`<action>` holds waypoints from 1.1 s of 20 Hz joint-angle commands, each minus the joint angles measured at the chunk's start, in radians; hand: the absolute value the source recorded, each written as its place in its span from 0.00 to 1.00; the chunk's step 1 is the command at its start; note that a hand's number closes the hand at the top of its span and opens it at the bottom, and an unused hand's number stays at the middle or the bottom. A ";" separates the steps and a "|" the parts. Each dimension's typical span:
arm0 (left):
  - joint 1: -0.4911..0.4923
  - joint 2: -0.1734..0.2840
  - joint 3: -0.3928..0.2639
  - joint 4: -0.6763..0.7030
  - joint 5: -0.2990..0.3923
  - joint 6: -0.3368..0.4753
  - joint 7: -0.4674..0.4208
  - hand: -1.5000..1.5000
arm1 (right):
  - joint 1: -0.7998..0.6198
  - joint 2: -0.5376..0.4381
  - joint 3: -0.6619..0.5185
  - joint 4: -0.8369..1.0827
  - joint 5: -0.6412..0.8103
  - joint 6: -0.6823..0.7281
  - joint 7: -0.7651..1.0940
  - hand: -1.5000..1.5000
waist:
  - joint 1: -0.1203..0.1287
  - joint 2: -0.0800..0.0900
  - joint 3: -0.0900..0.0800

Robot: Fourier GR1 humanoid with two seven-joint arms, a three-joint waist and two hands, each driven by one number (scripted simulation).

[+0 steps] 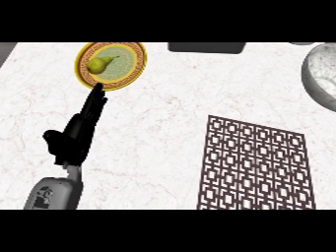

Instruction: Pick the lemon from the placemat and place it in the bowl

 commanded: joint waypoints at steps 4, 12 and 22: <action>-0.087 -0.003 0.014 0.037 0.002 -0.002 0.026 0.50 | -0.103 0.001 0.029 0.294 0.086 0.037 -0.111 1.00 | 0.017 0.013 0.002; -0.004 -0.008 -0.013 -0.031 0.014 -0.022 0.030 0.50 | -0.105 -0.025 0.002 0.441 0.060 0.240 -0.274 0.00 | 0.034 0.015 0.005; -0.029 -0.026 -0.026 -0.046 -0.029 0.024 0.056 0.50 | -0.193 -0.040 -0.189 0.523 -0.115 0.308 -0.320 0.00 | 0.013 0.007 0.004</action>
